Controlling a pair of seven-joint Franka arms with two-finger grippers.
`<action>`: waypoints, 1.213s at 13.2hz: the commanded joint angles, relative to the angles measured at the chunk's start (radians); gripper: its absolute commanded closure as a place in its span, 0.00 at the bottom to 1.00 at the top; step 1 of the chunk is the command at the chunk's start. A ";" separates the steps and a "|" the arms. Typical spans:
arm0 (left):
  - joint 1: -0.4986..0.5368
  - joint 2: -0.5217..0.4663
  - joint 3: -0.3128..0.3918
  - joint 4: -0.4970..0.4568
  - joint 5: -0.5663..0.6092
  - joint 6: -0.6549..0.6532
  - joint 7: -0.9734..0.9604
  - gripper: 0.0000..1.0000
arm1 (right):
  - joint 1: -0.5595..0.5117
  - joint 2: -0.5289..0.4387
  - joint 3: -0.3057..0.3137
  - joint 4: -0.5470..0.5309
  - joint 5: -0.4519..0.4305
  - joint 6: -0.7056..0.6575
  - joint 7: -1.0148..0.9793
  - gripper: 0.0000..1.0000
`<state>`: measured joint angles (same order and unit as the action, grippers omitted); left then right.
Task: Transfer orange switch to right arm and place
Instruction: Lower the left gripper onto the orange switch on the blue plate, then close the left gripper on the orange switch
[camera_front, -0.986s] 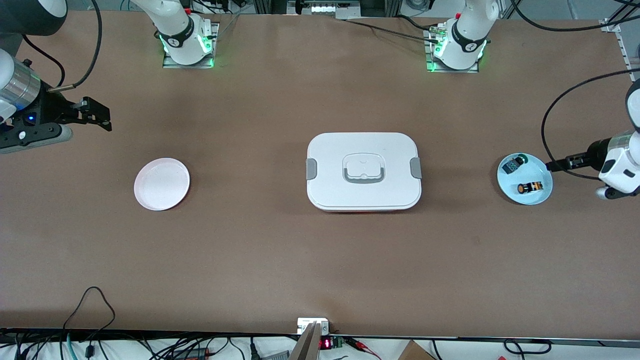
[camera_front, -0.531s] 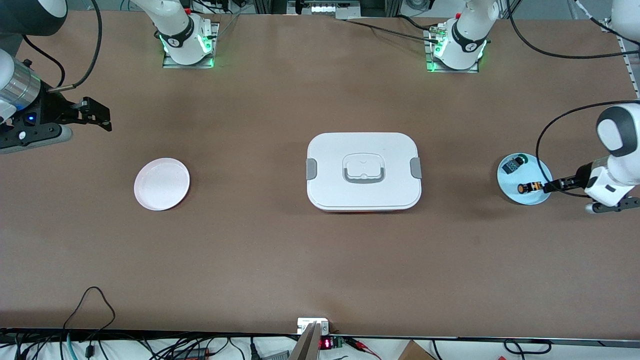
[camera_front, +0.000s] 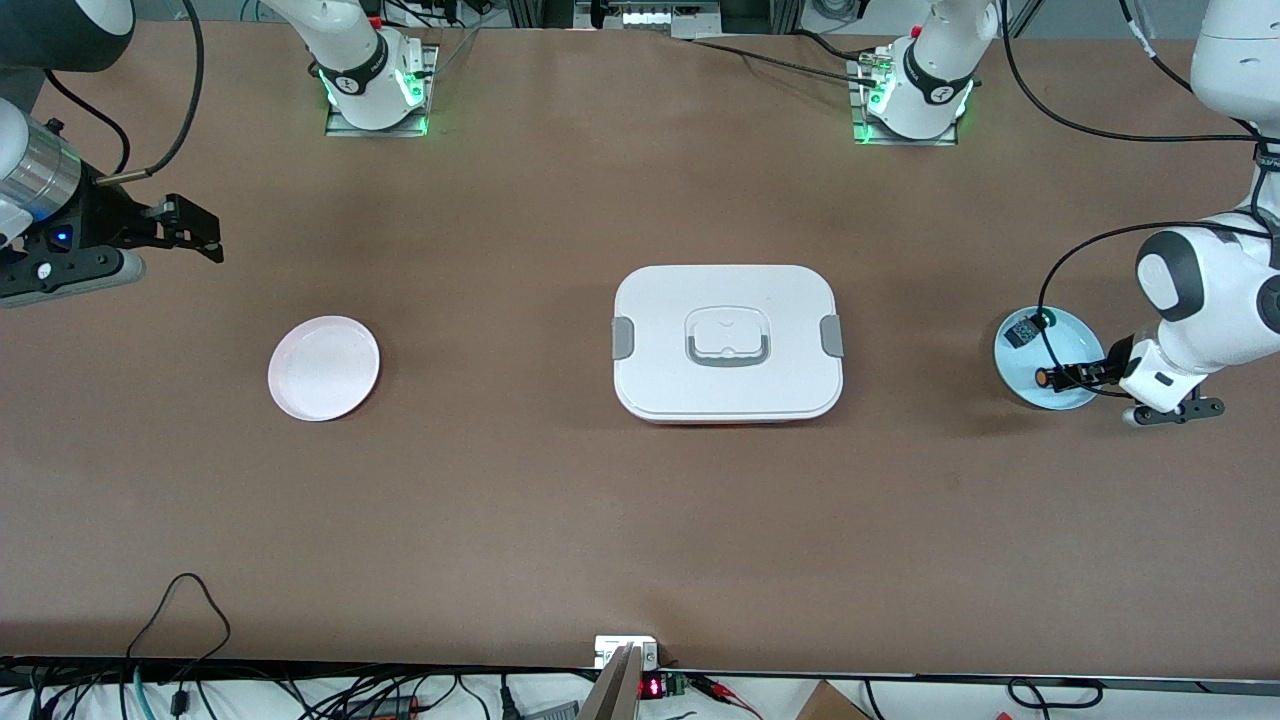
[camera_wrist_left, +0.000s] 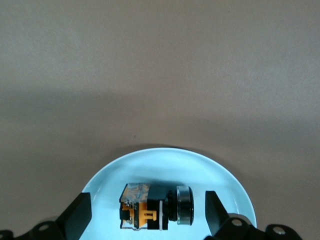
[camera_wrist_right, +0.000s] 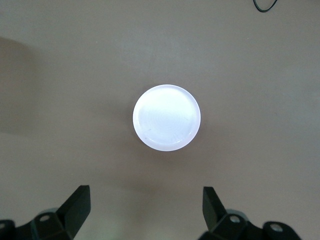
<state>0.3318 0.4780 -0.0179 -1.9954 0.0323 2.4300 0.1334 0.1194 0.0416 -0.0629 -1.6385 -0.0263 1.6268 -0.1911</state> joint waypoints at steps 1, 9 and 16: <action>0.012 -0.006 -0.011 -0.026 0.011 0.014 0.022 0.00 | -0.006 0.008 0.005 0.020 -0.003 -0.010 0.010 0.00; 0.012 0.019 -0.013 -0.065 0.011 0.081 0.023 0.02 | -0.006 0.008 0.005 0.020 -0.003 -0.010 0.009 0.00; 0.012 0.048 -0.013 -0.068 0.011 0.120 0.025 0.37 | -0.006 0.008 0.005 0.020 -0.004 -0.010 0.010 0.00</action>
<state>0.3318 0.5293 -0.0210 -2.0565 0.0323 2.5393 0.1418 0.1194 0.0419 -0.0629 -1.6385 -0.0263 1.6268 -0.1911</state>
